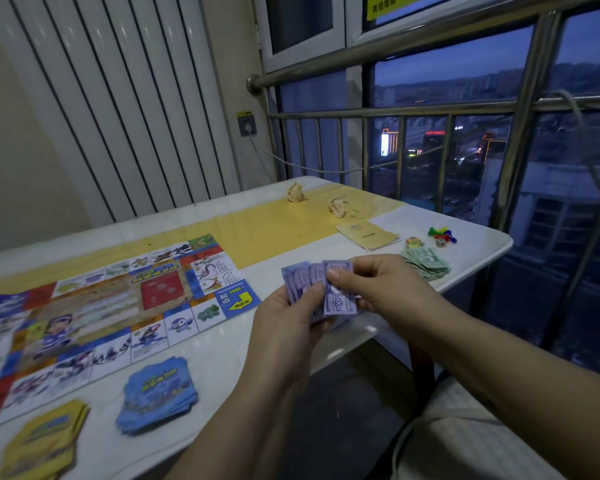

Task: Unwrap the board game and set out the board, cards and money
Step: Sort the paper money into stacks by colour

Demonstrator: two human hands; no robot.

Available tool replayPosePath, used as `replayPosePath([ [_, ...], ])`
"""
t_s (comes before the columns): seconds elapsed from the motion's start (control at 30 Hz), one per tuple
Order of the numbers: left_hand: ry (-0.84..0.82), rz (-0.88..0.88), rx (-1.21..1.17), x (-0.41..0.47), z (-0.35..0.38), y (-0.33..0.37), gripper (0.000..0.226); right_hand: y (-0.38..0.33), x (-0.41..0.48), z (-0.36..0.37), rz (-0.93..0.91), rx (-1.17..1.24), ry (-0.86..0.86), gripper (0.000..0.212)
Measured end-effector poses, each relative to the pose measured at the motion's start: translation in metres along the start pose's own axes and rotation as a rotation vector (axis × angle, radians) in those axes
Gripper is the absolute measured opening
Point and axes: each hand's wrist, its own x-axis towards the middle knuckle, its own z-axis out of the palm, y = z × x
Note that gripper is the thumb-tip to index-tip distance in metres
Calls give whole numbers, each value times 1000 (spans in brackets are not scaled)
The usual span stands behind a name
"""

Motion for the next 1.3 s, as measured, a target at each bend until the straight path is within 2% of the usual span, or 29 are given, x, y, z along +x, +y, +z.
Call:
replayPosePath([
  [0.17,40,15,44,-9,-13,4,24,1,-5,19,-16,45,49,14],
  [0.3,111,44,45,-11,-19,-1,18,5,-14,35,-27,139,80,16],
  [0.57,100,106,145,-18,-26,-6,25,12,-25,45,-113,28,226,16],
  [0.7,134,139,105,-14,-33,-7,17,14,-27,62,-135,42,244,16],
  [0.87,116,97,41,-15,-40,-8,24,17,-25,68,-136,46,284,17],
  [1.07,144,132,12,-15,-37,-8,16,17,-29,71,-160,42,289,17],
  [1.2,128,111,61,-16,-39,-9,28,20,-30,71,-136,27,304,14],
  [1.3,156,129,93,-15,-40,-11,25,19,-30,74,-141,29,318,15],
])
